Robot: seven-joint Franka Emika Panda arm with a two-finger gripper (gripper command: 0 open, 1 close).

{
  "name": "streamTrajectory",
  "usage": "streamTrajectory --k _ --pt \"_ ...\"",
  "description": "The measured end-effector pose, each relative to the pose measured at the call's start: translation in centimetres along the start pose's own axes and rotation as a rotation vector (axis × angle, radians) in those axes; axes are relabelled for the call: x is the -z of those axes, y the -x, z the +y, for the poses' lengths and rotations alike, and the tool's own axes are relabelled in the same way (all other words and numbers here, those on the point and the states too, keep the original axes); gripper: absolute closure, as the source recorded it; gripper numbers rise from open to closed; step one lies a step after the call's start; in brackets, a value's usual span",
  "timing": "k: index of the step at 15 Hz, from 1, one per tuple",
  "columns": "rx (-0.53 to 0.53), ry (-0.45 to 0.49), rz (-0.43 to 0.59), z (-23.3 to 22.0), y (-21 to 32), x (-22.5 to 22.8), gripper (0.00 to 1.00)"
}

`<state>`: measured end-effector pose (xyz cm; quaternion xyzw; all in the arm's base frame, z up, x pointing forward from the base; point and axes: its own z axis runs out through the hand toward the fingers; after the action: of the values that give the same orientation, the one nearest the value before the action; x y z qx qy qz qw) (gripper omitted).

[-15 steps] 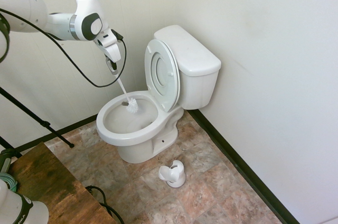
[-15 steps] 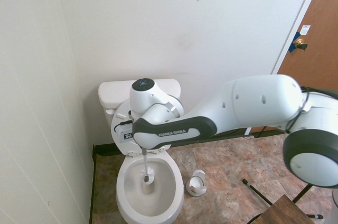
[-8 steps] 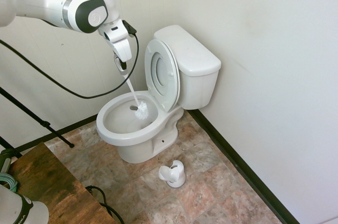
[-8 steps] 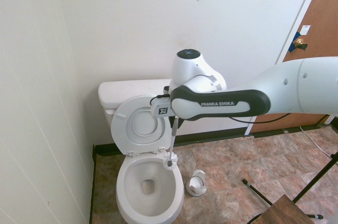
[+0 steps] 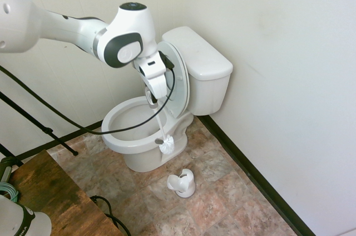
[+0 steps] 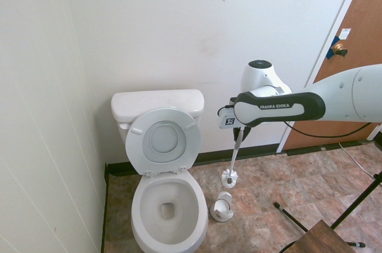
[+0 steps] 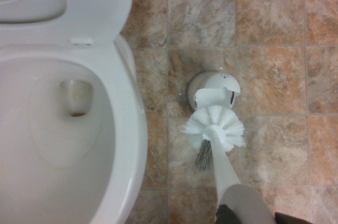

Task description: Clean the toilet

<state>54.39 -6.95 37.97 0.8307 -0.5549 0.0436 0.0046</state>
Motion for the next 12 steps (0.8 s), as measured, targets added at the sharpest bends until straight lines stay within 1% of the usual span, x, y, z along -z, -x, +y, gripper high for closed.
streamTrajectory --k 5,9,12 --pt "0.009 -0.017 -0.063 1.8 -3.7 -8.7 1.00" --pt "-0.011 -0.034 -0.096 3.2 -5.7 -15.4 1.00" --pt "-0.036 -0.036 -0.119 4.3 -7.1 -19.3 1.00"
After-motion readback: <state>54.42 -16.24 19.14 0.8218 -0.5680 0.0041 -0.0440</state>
